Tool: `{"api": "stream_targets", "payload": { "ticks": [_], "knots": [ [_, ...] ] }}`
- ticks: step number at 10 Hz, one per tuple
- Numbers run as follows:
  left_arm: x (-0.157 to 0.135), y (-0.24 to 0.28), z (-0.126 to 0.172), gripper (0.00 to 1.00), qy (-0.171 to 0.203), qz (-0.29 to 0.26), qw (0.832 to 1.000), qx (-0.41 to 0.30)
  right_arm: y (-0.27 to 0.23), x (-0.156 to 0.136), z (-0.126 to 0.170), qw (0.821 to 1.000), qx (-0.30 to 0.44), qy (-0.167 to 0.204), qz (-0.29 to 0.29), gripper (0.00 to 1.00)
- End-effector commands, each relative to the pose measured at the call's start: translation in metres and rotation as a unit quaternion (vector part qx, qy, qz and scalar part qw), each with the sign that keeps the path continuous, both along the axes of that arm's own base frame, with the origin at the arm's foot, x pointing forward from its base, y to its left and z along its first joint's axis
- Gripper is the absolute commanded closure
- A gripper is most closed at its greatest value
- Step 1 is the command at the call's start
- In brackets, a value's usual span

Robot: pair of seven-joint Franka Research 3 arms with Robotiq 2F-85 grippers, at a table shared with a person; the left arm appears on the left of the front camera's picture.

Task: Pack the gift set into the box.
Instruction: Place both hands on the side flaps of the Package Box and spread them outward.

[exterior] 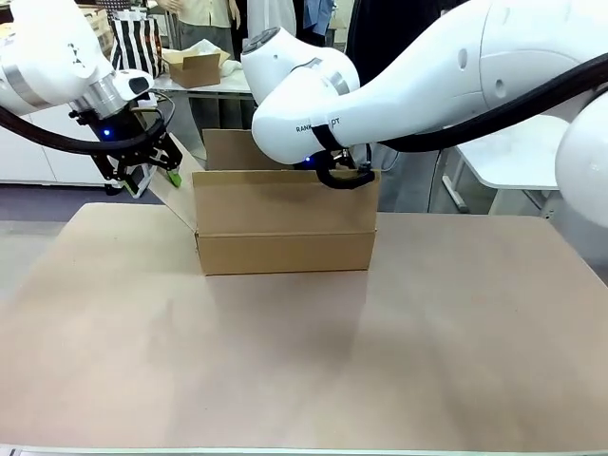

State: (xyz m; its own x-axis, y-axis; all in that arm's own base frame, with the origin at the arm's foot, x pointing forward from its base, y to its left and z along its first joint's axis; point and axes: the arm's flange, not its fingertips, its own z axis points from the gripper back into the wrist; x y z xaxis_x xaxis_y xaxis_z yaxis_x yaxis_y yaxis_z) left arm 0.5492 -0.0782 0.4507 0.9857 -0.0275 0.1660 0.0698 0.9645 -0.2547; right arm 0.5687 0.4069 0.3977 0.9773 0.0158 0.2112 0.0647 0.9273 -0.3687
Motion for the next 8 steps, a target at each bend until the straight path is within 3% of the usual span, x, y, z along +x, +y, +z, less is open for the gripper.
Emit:
{"api": "stream_targets", "payload": {
  "ticks": [1, 4, 8],
  "knots": [
    [-0.0003, -0.0012, 0.0029, 0.0, -0.001, 0.009, 1.0, 0.008, -0.0041, -0.0012, -0.0025, 1.0, 0.018, 0.008, 0.003, 0.0],
    [-0.0003, -0.0012, 0.0029, 0.0, -0.001, 0.009, 1.0, 0.008, -0.0018, -0.0039, -0.0048, 0.998, 0.047, 0.029, 0.027, 0.0],
    [-0.0003, -0.0012, 0.0029, 0.0, -0.001, 0.009, 1.0, 0.008, -0.0005, -0.0027, -0.0058, 0.998, 0.045, 0.026, 0.023, 0.0]
  ]
}}
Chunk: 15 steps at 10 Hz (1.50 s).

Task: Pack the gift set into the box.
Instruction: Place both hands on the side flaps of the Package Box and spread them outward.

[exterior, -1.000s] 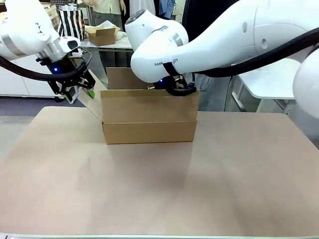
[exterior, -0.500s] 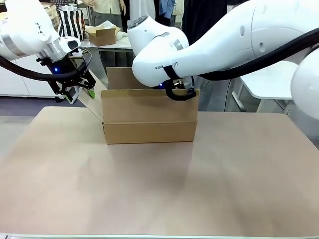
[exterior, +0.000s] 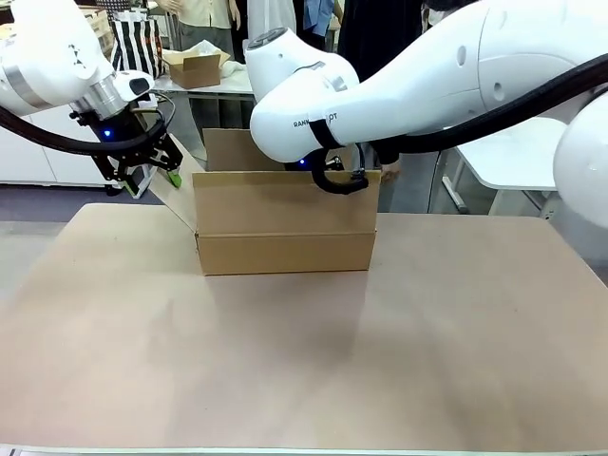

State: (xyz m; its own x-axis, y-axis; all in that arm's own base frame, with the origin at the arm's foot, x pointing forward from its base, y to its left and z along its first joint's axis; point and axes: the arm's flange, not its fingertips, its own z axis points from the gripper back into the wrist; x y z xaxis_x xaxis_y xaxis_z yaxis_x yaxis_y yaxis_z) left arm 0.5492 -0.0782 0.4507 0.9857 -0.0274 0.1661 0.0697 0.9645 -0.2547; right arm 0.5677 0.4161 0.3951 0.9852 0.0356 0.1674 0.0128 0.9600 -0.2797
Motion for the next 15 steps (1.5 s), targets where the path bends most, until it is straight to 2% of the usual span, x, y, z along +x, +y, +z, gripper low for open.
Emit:
{"api": "stream_targets", "payload": {
  "ticks": [1, 7, 9, 12, 15],
  "knots": [
    [0.0, -0.001, 0.003, 0.0, -0.001, 0.009, 1.0, 0.008, -0.011, 0.0, -0.005, 1.0, -0.015, -0.003, -0.005, 0.0],
    [0.0, -0.001, 0.003, 0.0, -0.001, 0.009, 1.0, 0.008, -0.023, 0.012, -0.025, 0.997, -0.06, -0.036, -0.045, 0.0],
    [0.0, -0.001, 0.003, 0.0, -0.001, 0.009, 1.0, 0.008, -0.027, 0.011, -0.021, 0.996, -0.057, -0.038, -0.048, 0.0],
    [0.0, -0.001, 0.003, 0.0, -0.001, 0.009, 1.0, 0.008, -0.039, 0.006, -0.003, 0.998, -0.042, -0.022, -0.039, 0.0],
    [0.0, -0.001, 0.003, 0.0, -0.001, 0.009, 1.0, 0.008, -0.062, -0.006, 0.036, 0.999, -0.031, -0.001, -0.012, 0.0]
  ]
}}
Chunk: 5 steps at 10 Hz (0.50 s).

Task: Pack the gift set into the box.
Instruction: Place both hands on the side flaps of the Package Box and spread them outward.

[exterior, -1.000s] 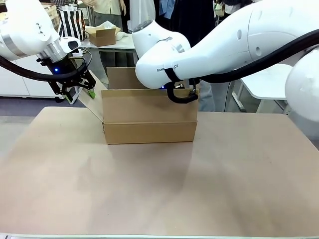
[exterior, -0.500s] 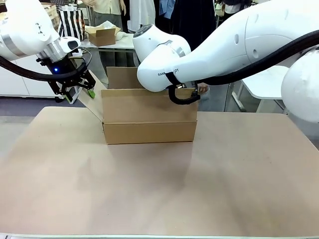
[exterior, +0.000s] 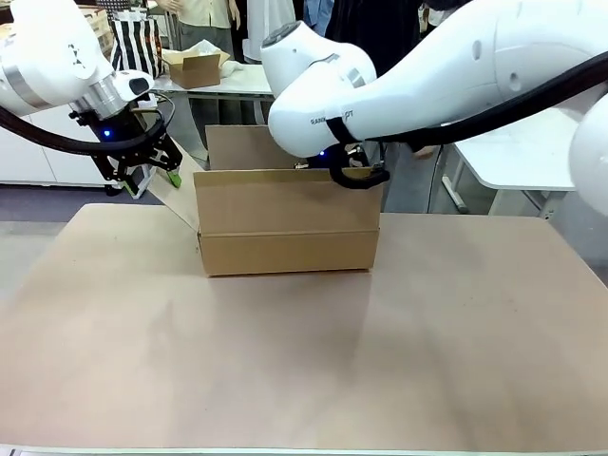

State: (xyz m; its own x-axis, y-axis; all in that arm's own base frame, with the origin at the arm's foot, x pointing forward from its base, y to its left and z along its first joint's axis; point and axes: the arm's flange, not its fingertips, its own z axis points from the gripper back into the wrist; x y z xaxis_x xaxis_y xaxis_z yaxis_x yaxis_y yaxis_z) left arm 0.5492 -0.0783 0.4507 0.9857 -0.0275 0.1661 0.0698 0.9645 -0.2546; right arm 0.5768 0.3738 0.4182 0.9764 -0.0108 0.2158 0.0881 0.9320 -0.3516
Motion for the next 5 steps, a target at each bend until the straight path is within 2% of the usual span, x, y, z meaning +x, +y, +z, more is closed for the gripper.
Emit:
{"api": "stream_targets", "payload": {
  "ticks": [1, 5],
  "knots": [
    [0.0, -0.001, 0.003, 0.0, -0.001, 0.009, 1.0, 0.008, -0.031, -0.018, 0.026, 0.998, 0.015, 0.038, 0.04, 0.0],
    [0.0, -0.001, 0.003, 0.0, -0.001, 0.009, 1.0, 0.008, -0.071, -0.012, 0.056, 0.987, 0.113, 0.073, 0.092, 0.0]
  ]
}}
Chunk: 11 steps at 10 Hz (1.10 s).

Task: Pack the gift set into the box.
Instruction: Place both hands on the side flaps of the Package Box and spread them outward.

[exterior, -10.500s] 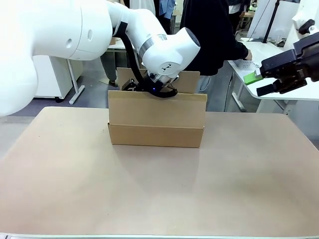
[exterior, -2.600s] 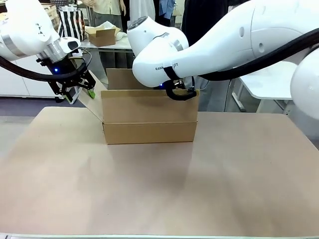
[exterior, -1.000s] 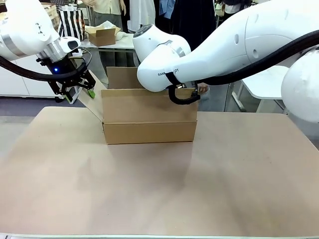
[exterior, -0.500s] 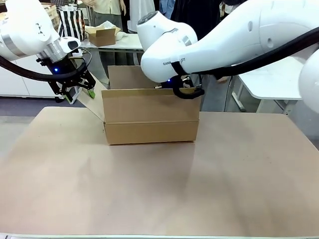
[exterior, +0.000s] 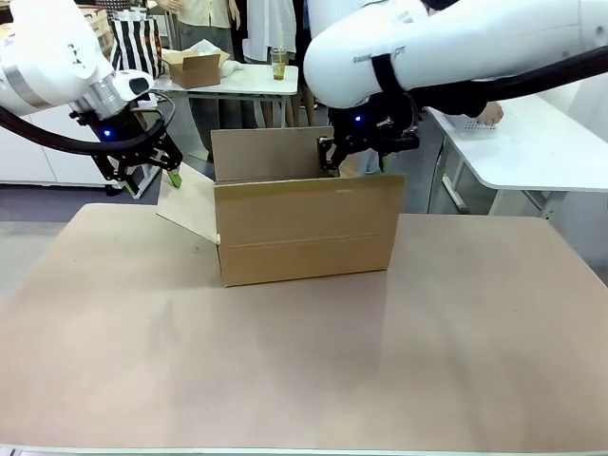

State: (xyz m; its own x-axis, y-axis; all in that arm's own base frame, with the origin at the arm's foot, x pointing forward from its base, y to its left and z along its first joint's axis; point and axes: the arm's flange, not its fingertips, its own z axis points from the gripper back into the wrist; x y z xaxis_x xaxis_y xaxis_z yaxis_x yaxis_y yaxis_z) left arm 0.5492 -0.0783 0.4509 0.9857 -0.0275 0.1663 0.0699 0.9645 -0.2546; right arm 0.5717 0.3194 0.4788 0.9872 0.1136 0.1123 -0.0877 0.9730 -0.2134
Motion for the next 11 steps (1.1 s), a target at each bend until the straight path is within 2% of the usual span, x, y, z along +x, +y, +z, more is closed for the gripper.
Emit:
{"api": "stream_targets", "payload": {
  "ticks": [1, 4, 7, 10, 11],
  "knots": [
    [0.0, -0.001, 0.003, 0.0, 0.0, 0.009, 1.0, 0.008, -0.025, -0.005, -0.004, 0.998, 0.051, 0.03, 0.014, 0.0],
    [0.0, -0.001, 0.003, 0.0, 0.0, 0.009, 1.0, 0.008, -0.048, 0.002, -0.013, 0.995, 0.082, 0.055, 0.012, 0.0],
    [0.0, -0.001, 0.003, 0.0, 0.0, 0.009, 1.0, 0.008, -0.072, -0.001, 0.0, 0.994, 0.102, 0.043, 0.017, 0.0],
    [0.0, -0.001, 0.003, 0.0, 0.0, 0.009, 1.0, 0.008, -0.106, -0.012, 0.013, 0.993, 0.119, 0.009, 0.014, 0.0],
    [0.0, -0.001, 0.003, 0.0, 0.0, 0.009, 1.0, 0.008, -0.078, 0.009, 0.013, 0.996, 0.088, 0.032, 0.0, 0.0]
  ]
}}
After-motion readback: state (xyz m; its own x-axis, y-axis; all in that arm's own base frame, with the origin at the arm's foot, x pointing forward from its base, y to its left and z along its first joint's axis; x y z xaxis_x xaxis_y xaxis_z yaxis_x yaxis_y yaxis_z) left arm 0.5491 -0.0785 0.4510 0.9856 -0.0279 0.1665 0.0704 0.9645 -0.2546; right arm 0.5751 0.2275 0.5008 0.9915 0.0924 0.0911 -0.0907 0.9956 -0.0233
